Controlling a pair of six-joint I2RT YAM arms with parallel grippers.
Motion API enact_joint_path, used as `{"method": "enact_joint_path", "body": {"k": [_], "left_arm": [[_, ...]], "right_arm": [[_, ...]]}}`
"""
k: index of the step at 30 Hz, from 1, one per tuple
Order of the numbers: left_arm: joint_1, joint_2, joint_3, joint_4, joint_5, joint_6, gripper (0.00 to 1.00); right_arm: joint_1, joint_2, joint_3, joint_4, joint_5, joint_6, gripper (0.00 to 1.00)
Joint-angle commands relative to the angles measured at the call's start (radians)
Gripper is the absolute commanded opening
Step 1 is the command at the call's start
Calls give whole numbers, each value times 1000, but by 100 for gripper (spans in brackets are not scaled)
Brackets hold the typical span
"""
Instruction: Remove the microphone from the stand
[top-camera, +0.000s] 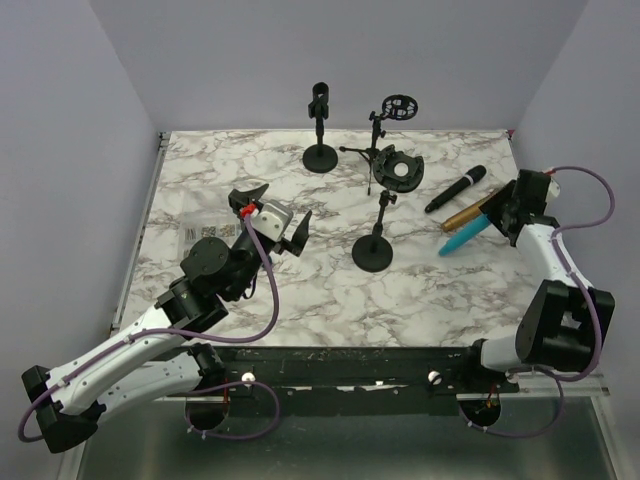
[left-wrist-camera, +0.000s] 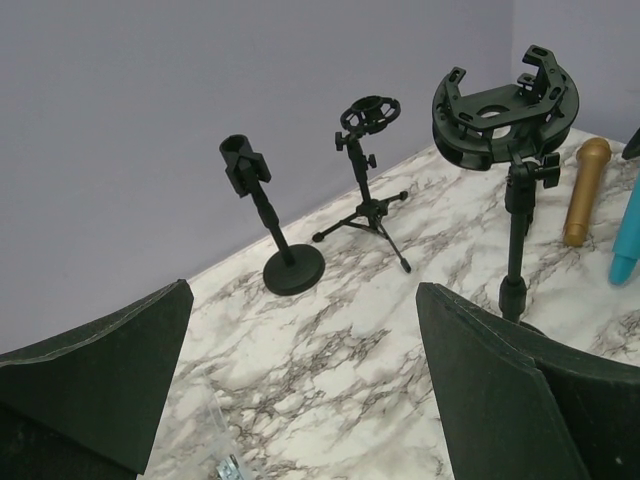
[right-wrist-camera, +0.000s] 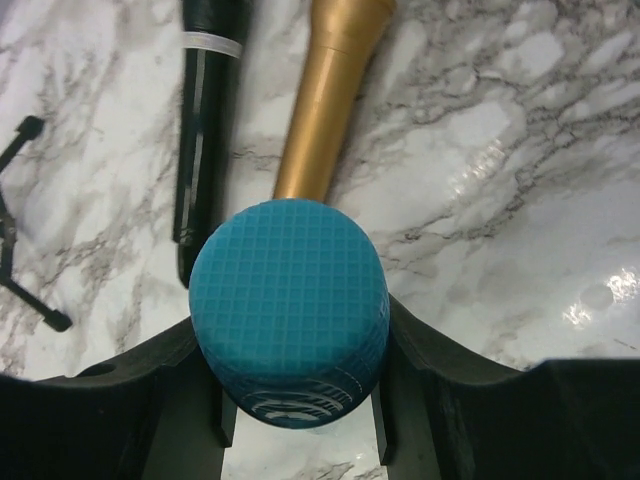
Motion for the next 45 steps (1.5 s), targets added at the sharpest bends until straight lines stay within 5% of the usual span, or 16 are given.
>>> {"method": "enact_joint_path", "body": {"k": [1, 6, 34, 45], "left_arm": [[-8, -14, 8, 8, 16, -3, 98], [-11, -15, 8, 9, 15, -4, 99], [-22, 14, 10, 6, 31, -23, 99], [-22, 13, 11, 5, 35, -26, 99]], "right_arm": [[-78, 66, -45, 32, -90, 99, 1], [-168, 132, -59, 88, -162, 152, 1], [-196, 533, 226, 74, 70, 145, 2], [-196, 572, 230, 86, 62, 128, 11]]}}
